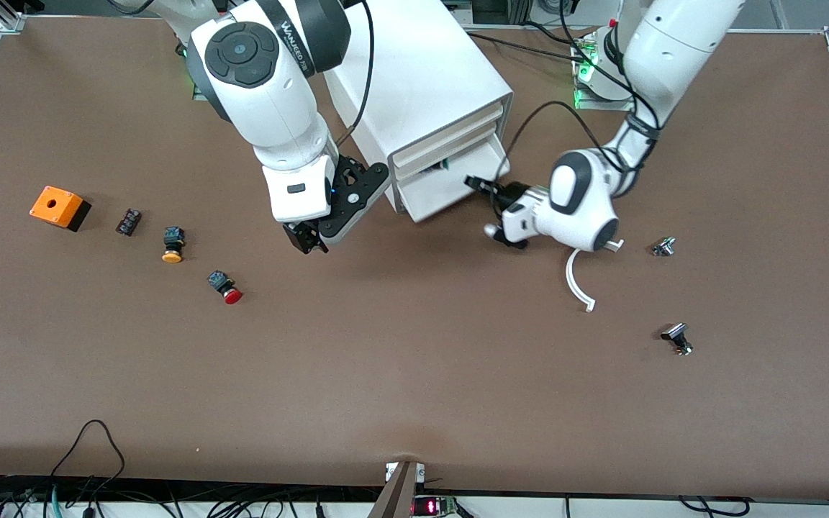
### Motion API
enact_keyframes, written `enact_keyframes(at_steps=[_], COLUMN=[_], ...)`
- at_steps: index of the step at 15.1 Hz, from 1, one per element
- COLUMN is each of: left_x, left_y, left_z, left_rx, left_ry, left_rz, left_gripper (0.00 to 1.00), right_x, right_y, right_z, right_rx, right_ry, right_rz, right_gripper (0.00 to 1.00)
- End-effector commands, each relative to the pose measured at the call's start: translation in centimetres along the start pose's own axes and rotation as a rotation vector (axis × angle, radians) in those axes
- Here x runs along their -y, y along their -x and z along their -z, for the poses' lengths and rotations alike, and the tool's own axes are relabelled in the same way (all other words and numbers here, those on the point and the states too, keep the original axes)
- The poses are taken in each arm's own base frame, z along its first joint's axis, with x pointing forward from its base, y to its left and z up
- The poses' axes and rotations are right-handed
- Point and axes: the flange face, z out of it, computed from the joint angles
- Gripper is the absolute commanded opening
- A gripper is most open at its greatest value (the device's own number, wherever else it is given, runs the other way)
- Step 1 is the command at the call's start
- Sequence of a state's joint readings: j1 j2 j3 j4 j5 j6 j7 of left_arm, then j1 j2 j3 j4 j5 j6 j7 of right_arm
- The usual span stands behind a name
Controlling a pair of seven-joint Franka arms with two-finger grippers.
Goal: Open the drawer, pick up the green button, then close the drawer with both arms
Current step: 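Pull the lower drawer open with the left gripper, then reach the right gripper into the drawer while the left gripper withdraws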
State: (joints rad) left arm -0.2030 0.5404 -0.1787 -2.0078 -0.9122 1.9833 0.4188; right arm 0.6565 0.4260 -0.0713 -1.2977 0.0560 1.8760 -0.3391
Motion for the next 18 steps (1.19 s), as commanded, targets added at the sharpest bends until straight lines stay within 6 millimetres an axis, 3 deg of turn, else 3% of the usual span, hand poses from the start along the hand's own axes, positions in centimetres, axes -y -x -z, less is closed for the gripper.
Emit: enact_keyframes(at_steps=[1,3,5,6,7,12,14,16,17,18], left_x=[1.1,0.9,0.9,1.1,1.1,0.1,-0.5,-0.1,-0.8,0.0], left_y=[-2.8,-3.1,-3.4,-3.5,-3.5,-3.4,-2.5,-0.3,1.1,2.7], left_z=[5.4,6.1,7.2,7.6,8.0,10.5,14.0,21.2,25.1,29.0], left_rx=[-0.147,-0.162,-0.182,-0.187,-0.199,-0.273,-0.305,-0.376,-0.436,-0.498], left_ry=[-0.029,-0.029,-0.026,-0.026,-0.024,-0.046,-0.107,-0.225,-0.253,-0.254], left_rz=[0.028,0.023,0.023,0.024,0.019,-0.013,-0.051,-0.100,-0.116,-0.097], left_gripper=[0.00,0.00,0.04,0.36,0.99,1.00,1.00,1.00,1.00,1.00], right_x=[-0.1,0.1,2.3,3.1,3.6,10.1,12.0,14.2,15.3,16.1], right_y=[-0.4,-0.8,-2.7,-3.6,-4.2,-6.6,-6.9,-7.3,-7.4,-7.6], right_z=[0.1,-0.8,-1.9,-2.7,-3.4,-8.2,-10.8,-13.6,-15.0,-16.6], right_rx=[-0.008,-0.004,-0.049,-0.064,-0.066,-0.045,-0.015,-0.004,-0.003,-0.003], right_ry=[0.009,0.005,-0.011,-0.018,-0.026,-0.052,-0.060,-0.064,-0.059,-0.044], right_rz=[0.019,0.024,0.070,0.083,0.090,0.170,0.200,0.237,0.258,0.300], right_gripper=[1.00,1.00,1.00,1.00,1.00,1.00,1.00,1.00,1.00,1.00])
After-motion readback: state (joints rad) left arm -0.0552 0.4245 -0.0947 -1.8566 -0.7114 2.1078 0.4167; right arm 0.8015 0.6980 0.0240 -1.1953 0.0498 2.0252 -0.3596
